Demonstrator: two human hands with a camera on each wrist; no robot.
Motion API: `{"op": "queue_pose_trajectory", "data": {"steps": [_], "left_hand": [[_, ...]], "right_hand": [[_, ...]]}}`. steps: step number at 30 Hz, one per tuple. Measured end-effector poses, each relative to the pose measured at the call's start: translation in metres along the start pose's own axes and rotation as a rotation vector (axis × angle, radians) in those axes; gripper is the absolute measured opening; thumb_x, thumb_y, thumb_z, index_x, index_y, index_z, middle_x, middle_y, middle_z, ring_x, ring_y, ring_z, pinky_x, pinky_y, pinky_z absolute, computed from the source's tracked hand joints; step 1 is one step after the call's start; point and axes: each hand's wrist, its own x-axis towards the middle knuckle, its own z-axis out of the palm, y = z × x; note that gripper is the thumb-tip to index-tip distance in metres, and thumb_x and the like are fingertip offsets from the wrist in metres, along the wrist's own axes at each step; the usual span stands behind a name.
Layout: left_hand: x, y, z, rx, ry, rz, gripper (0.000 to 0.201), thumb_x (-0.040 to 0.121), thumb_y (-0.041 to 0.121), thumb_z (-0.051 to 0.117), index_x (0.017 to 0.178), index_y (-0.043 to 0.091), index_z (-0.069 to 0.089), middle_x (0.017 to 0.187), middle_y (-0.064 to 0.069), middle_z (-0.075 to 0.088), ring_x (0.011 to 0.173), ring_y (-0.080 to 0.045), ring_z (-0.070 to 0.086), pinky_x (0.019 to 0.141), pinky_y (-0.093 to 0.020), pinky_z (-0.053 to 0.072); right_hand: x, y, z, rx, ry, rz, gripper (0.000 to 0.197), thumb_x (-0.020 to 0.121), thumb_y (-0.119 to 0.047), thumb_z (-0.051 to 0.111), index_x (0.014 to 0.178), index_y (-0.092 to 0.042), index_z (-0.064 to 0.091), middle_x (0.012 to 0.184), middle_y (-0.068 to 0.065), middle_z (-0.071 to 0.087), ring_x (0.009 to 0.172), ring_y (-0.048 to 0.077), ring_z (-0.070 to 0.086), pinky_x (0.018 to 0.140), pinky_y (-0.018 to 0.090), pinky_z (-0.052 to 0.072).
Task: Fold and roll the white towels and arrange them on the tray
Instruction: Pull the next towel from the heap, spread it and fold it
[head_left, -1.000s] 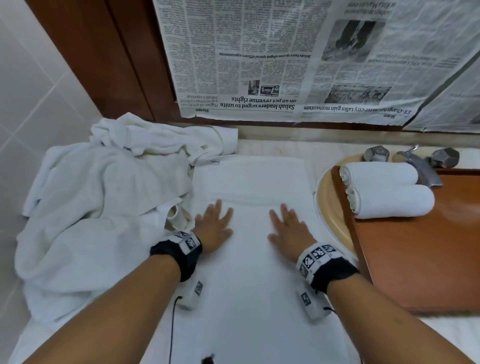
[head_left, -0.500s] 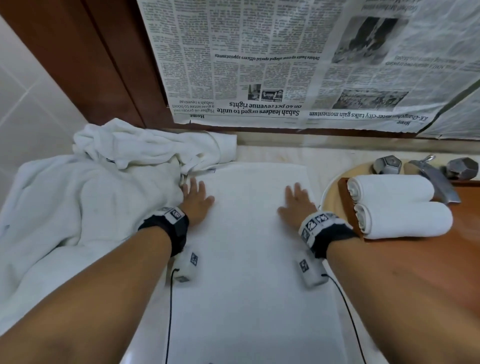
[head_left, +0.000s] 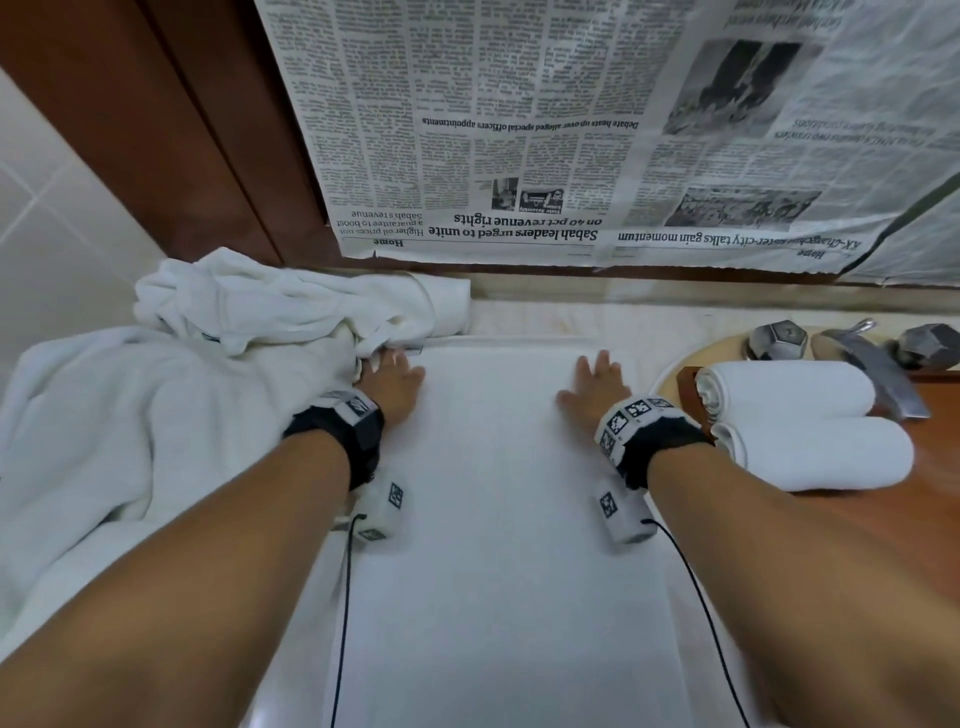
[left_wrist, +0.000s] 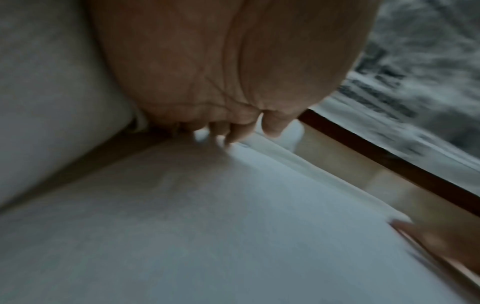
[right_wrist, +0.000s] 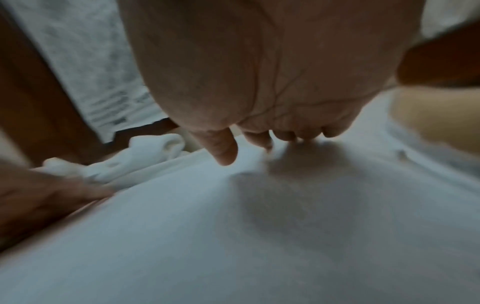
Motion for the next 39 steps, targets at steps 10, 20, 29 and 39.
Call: {"op": "queue_pose_trajectory", "data": {"steps": [10, 20, 29, 39], "left_hand": [[-0.083, -0.013, 0.049, 0.071, -0.073, 0.049, 0.062, 0.107, 0.034, 0.025, 0.156, 0.009, -0.004, 0.162, -0.012, -0.019, 0.151, -0.027, -0.01, 0.121, -0.041, 0.005], [-0.171, -0.036, 0.103, 0.093, -0.216, 0.252, 0.071, 0.105, 0.043, 0.032, 0.156, 0.015, -0.009, 0.16, -0.006, -0.026, 0.15, -0.024, -0.017, 0.12, -0.042, -0.003], [-0.243, -0.036, 0.12, 0.035, -0.288, 0.408, 0.063, 0.106, 0.043, 0.031, 0.158, 0.021, 0.003, 0.162, 0.002, -0.017, 0.15, -0.017, -0.015, 0.12, -0.035, -0.006], [-0.271, -0.091, 0.119, 0.035, -0.15, 0.177, 0.065, 0.105, 0.042, 0.035, 0.158, 0.019, 0.007, 0.163, -0.007, -0.015, 0.151, -0.023, -0.012, 0.121, -0.037, -0.001]], "right_hand": [[-0.08, 0.005, 0.056, -0.044, -0.108, -0.198, 0.073, 0.105, -0.037, 0.036, 0.158, -0.018, -0.009, 0.162, 0.008, -0.027, 0.151, 0.029, -0.016, 0.121, 0.047, 0.004], [-0.174, 0.003, 0.1, 0.01, -0.268, -0.347, 0.076, 0.105, -0.044, 0.04, 0.159, -0.02, -0.008, 0.162, 0.002, -0.027, 0.151, 0.024, -0.019, 0.122, 0.049, -0.001], [-0.232, 0.026, 0.124, 0.007, -0.059, -0.255, 0.076, 0.104, -0.042, 0.042, 0.159, -0.022, -0.007, 0.161, 0.007, -0.027, 0.151, 0.026, -0.019, 0.122, 0.045, 0.001], [-0.261, 0.078, 0.159, -0.052, 0.03, 0.031, 0.08, 0.101, -0.054, 0.035, 0.158, -0.021, -0.011, 0.161, 0.012, -0.027, 0.151, 0.03, -0.017, 0.123, 0.048, 0.001]]}}
